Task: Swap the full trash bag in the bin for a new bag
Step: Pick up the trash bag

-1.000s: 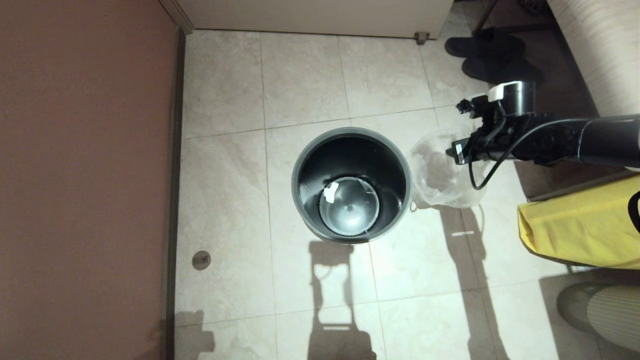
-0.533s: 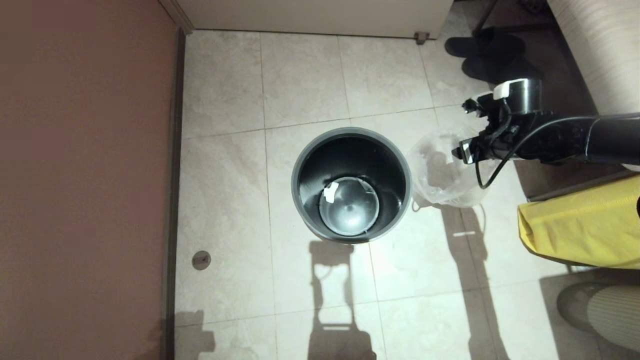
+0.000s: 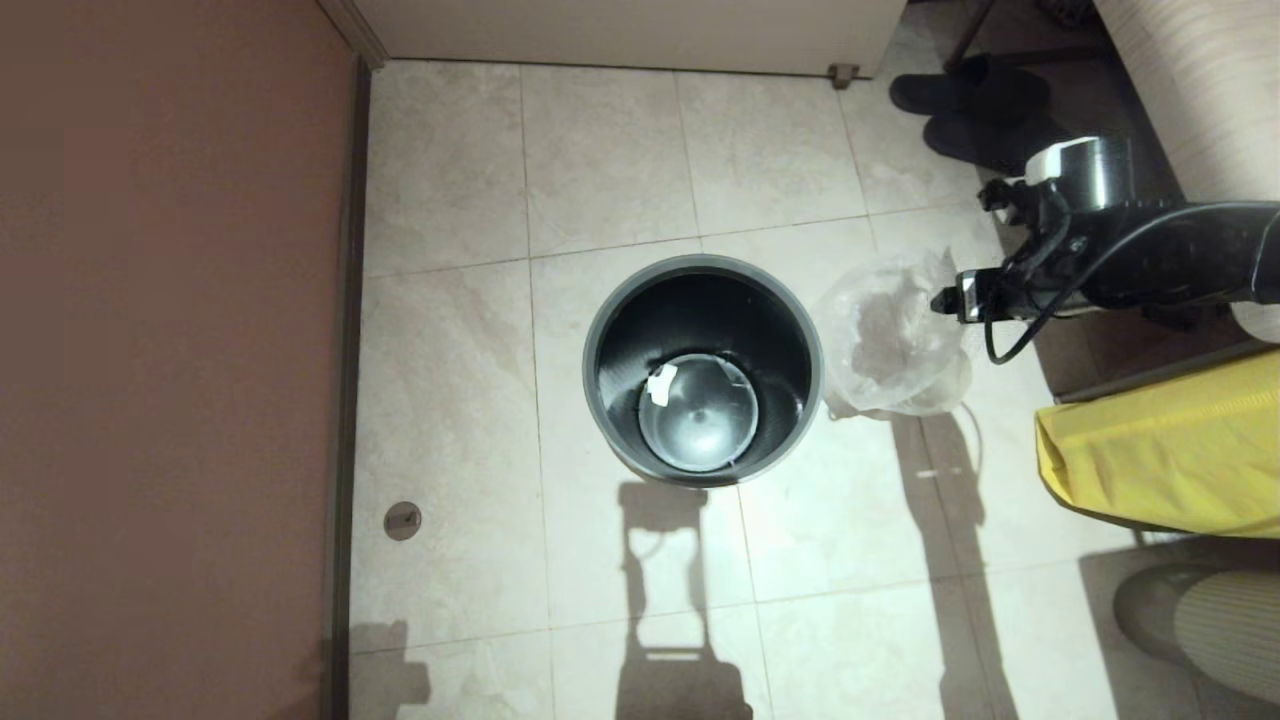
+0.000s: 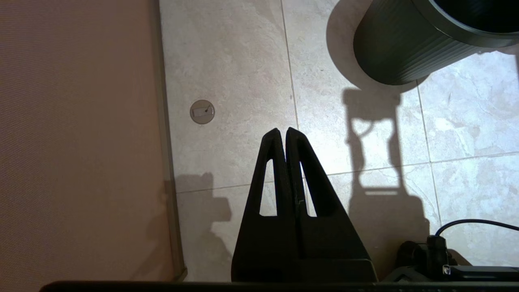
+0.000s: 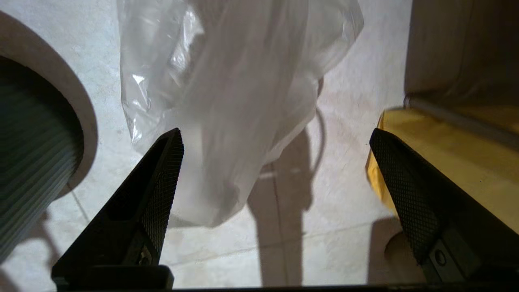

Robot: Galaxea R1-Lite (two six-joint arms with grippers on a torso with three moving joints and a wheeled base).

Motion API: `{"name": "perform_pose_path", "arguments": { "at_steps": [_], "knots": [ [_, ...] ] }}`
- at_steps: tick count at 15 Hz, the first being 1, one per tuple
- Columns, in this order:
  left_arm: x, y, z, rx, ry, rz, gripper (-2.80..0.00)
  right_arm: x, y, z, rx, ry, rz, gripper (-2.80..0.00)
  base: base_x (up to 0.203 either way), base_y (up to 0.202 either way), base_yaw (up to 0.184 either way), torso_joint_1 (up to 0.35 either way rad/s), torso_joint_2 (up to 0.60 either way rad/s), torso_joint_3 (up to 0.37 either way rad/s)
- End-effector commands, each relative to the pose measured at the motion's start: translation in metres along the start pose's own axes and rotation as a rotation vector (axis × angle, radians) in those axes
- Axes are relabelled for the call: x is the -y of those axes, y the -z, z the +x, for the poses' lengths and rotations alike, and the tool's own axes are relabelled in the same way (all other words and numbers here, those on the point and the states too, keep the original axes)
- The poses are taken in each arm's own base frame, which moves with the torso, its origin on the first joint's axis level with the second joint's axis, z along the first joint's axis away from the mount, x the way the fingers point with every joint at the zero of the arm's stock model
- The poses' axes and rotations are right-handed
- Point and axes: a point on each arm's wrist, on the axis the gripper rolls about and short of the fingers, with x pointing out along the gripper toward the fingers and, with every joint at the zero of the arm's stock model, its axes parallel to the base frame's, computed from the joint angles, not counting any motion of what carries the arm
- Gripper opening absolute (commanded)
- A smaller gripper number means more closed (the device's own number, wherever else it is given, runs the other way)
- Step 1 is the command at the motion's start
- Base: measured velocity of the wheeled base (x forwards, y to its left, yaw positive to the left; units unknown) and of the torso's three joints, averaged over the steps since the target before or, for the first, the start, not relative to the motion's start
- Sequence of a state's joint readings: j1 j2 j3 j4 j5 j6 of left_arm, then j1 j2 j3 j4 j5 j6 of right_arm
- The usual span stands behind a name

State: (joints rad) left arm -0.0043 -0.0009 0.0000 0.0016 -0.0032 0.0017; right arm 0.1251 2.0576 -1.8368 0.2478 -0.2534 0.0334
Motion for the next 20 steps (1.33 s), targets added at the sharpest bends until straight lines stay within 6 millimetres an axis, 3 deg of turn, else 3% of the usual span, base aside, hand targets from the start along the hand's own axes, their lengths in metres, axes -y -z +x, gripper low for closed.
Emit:
{"name": "perform_pose_path", "arguments": {
  "at_steps": [1, 6, 13, 16, 20],
  "knots": [
    [0.000, 0.000, 0.000, -0.001, 0.000, 0.000, -2.80, 0.001, 0.007, -0.004, -0.076, 0.005, 0.075, 0.00, 0.000, 0.000, 0.000, 0.000, 0.00, 0.000],
    [0.000, 0.000, 0.000, -0.001, 0.000, 0.000, -2.80, -0.010, 0.024, 0.017, -0.154, -0.044, 0.109, 0.00, 0.000, 0.000, 0.000, 0.000, 0.00, 0.000],
    [0.000, 0.000, 0.000, -0.001, 0.000, 0.000, -2.80, -0.024, 0.042, 0.067, -0.121, -0.111, 0.155, 0.00, 0.000, 0.000, 0.000, 0.000, 0.00, 0.000],
    [0.000, 0.000, 0.000, -0.001, 0.000, 0.000, -2.80, -0.014, 0.037, 0.081, -0.020, -0.099, 0.105, 0.00, 0.000, 0.000, 0.000, 0.000, 0.00, 0.000],
    [0.000, 0.000, 0.000, -0.001, 0.000, 0.000, -2.80, -0.006, 0.032, 0.081, 0.003, -0.085, 0.107, 0.00, 0.000, 0.000, 0.000, 0.000, 0.00, 0.000]
  ]
}}
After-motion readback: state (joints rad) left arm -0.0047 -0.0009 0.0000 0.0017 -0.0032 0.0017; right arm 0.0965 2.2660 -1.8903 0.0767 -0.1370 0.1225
